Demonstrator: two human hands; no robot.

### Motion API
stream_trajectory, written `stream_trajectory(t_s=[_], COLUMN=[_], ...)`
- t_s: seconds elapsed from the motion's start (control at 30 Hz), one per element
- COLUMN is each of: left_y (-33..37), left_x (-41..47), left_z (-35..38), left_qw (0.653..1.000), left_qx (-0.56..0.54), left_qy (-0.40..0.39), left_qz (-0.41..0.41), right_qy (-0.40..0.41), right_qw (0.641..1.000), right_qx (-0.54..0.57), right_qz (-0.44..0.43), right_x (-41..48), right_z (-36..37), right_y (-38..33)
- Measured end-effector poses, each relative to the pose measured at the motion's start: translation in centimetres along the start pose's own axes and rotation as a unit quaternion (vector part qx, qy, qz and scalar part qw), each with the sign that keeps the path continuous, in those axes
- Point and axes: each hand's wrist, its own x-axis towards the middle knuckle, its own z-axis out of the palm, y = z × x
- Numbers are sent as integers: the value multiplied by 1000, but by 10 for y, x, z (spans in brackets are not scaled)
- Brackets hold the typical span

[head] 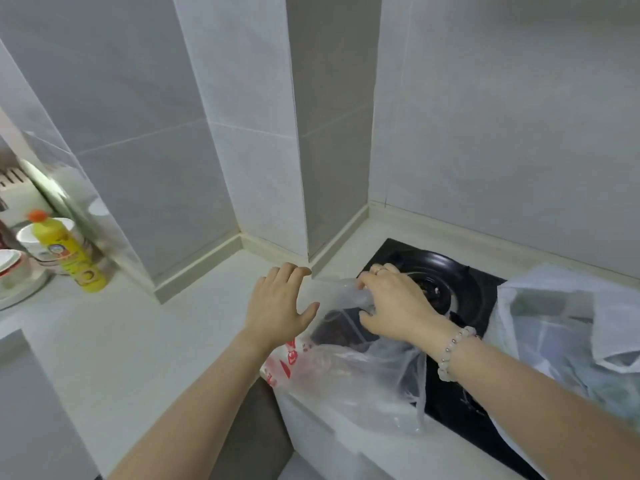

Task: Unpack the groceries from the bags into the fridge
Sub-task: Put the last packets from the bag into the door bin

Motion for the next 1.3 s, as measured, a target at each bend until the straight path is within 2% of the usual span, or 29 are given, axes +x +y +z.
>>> stream_trajectory(t_s=[0.17,0.23,0.3,0.4,0.63,0.73,0.9,1.0,1.1,1.17,1.3], left_y=[-1,1,-2,-18,-54,-60,-57,-48,-44,-38,-26], left_x=[-12,-15,-13,3,59,79,93,95,94,93,86], left_z=[57,76,91,99,85,78,73,82,98,112,144], left_qw=[992,983,971,966,963,968,973,978,976,963,912], left_qx=[-86,-105,-96,-39,58,93,75,43,50,61,75], left_qy=[-61,-122,-203,-252,-264,-231,-217,-203,-213,-264,-404], left_qz=[66,89,79,40,9,-3,-13,-21,-16,-8,-19], right_qy=[-83,-106,-132,-150,-280,-265,-233,-237,-249,-280,-341], right_qw=[996,994,990,987,957,963,971,971,968,959,938], right_qx=[8,0,-19,-54,-68,-32,-27,-6,-16,-20,-25], right_qz=[24,35,35,24,-21,-33,-37,-19,-35,-44,-49], right_x=[-3,-2,1,5,7,14,26,34,32,23,2], right_z=[63,74,80,82,83,71,49,49,50,54,65], right_y=[-16,-13,-5,8,21,23,26,32,31,28,32])
